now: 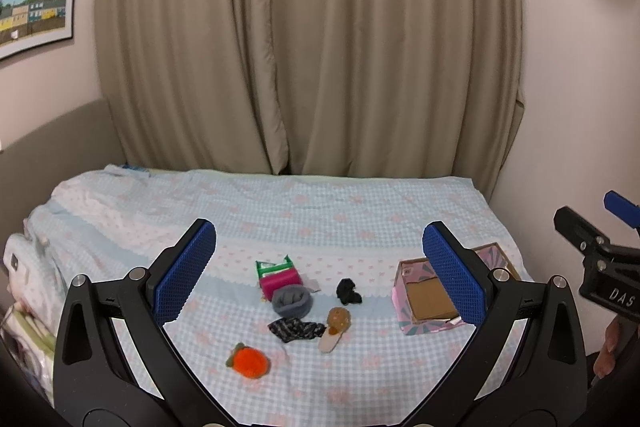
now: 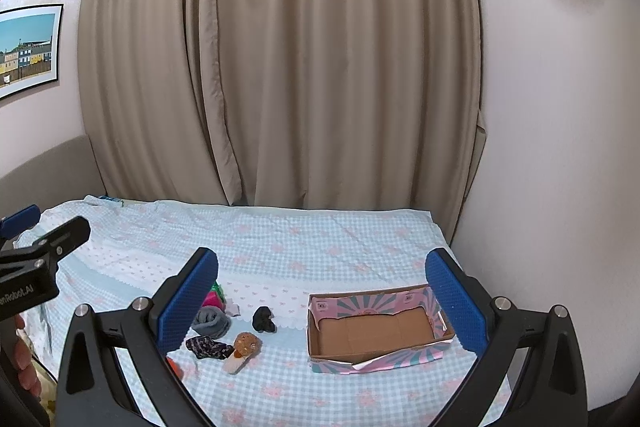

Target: Organize soft objects

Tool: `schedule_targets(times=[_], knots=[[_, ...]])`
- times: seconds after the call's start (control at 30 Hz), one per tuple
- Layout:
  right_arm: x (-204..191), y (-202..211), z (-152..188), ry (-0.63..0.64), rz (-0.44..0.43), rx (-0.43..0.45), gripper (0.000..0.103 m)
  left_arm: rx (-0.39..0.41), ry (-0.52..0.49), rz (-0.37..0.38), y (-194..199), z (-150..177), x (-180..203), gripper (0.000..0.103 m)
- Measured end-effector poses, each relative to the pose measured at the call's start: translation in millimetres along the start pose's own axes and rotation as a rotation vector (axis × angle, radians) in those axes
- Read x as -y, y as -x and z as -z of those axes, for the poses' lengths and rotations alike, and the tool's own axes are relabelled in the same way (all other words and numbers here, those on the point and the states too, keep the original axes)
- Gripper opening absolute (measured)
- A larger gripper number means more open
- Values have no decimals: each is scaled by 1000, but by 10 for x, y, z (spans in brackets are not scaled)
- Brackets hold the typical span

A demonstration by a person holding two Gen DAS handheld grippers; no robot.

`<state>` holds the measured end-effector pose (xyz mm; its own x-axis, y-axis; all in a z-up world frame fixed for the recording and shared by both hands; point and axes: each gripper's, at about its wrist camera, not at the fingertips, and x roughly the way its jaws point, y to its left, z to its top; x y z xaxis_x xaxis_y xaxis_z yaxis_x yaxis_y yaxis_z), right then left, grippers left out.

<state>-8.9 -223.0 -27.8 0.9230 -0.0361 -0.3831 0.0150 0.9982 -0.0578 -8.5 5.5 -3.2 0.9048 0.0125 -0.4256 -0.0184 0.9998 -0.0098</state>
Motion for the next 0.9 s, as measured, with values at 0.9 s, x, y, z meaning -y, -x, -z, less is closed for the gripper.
schedule_targets(times=[0.9], knots=[[-1397,-1032,561,-103,-46,-237,103,-319,-22,61,-1146,1222,-1810,103]])
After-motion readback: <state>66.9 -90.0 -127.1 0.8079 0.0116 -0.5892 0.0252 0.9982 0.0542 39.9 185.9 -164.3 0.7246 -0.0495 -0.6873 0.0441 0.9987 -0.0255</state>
